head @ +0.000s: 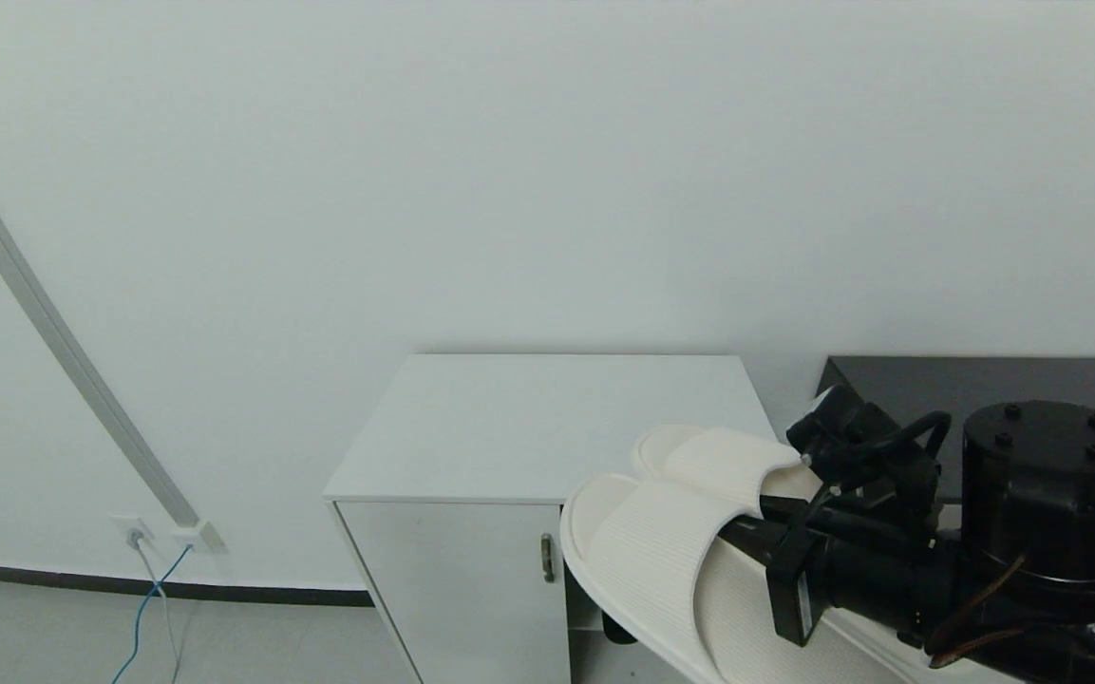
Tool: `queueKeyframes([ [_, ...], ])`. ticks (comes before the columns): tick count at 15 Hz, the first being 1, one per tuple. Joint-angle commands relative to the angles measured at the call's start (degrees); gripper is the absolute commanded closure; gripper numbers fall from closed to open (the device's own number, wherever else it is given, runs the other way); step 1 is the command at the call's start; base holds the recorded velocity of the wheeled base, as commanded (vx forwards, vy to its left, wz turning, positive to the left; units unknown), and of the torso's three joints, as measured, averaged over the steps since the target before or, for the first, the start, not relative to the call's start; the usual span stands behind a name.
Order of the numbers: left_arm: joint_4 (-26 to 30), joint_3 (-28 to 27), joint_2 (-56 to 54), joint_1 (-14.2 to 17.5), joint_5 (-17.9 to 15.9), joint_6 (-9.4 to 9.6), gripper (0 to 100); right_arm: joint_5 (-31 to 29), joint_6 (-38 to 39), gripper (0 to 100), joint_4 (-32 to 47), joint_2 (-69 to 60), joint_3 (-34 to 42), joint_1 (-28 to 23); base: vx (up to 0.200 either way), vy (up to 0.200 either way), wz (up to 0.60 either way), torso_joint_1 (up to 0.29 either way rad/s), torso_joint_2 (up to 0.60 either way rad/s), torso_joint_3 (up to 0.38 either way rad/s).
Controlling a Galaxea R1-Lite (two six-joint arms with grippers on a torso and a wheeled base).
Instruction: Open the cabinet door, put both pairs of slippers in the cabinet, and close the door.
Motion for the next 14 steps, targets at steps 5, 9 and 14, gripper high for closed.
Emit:
queueKeyframes([
  [5, 0.0, 0.0, 0.1, 0.1, 0.0, -0.02, 100, 0.0, 0.0, 100, 0.0, 0.2, 0.2, 0.6, 0.0, 0.0, 0.0, 0.0, 0.0, 0.0],
  [9, 0.0, 0.0, 0.1, 0.1, 0.0, -0.02, 100, 0.0, 0.0, 100, 0.0, 0.2, 0.4, 1.1, 0.0, 0.0, 0.0, 0.0, 0.0, 0.0],
  [14, 0.0, 0.0, 0.1, 0.1, 0.0, -0.02, 100, 0.0, -0.2, 100, 0.0, 0.3, 0.7, 1.2, 0.0, 0.0, 0.0, 0.0, 0.0, 0.0],
])
